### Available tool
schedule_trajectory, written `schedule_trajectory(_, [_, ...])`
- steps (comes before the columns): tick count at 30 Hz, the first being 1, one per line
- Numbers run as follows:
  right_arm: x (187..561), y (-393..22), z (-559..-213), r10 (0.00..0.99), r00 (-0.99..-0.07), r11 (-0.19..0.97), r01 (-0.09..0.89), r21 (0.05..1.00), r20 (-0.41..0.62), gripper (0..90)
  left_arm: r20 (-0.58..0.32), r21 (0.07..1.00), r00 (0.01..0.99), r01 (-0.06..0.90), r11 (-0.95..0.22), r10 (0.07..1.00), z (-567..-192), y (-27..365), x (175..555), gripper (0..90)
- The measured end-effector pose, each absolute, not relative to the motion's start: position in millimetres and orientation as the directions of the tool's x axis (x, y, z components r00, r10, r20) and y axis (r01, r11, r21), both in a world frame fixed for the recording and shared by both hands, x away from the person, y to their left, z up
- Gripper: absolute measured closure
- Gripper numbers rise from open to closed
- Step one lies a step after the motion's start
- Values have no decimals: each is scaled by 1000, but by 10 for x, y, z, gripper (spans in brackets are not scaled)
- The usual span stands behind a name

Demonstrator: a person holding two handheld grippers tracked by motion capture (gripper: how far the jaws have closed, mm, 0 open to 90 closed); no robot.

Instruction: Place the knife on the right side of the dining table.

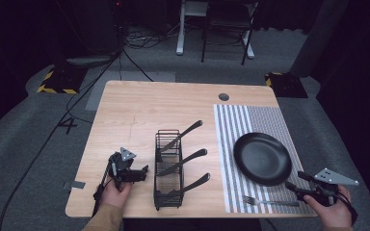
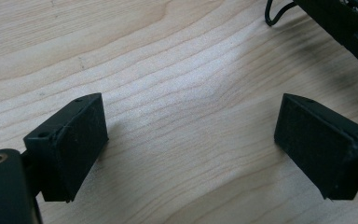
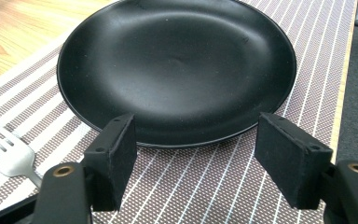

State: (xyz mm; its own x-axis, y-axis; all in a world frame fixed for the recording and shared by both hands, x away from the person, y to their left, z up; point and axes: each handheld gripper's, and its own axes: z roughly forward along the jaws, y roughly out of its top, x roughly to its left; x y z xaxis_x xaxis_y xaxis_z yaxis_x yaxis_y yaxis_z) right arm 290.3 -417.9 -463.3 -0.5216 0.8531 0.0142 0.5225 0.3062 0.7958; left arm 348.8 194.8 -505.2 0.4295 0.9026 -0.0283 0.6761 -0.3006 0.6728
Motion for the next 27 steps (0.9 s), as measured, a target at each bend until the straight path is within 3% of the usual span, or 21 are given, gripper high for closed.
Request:
schedule_trajectory(14, [2899,-4109,-4437,847,-532,319,527,788,13,302,-25,673,433,674,-305,901,-5052,1949,3494,96])
schedule_trajectory(18, [2922,-4047,-4373,824,-566,347,510,787,4,320,-25,673,433,674,-305,901,-5052,1949,3494,96])
schedule_trajectory(20, [2957,-3992,-4271,787,-616,384,447,808,-33,347,-25,673,433,674,-305,901,-5052,1949,3494,96])
schedule_trajectory(27, [3030,-3860,-4001,745,-667,396,433,810,-9,370,-25,675,433,673,-304,901,-5053,1948,3494,96])
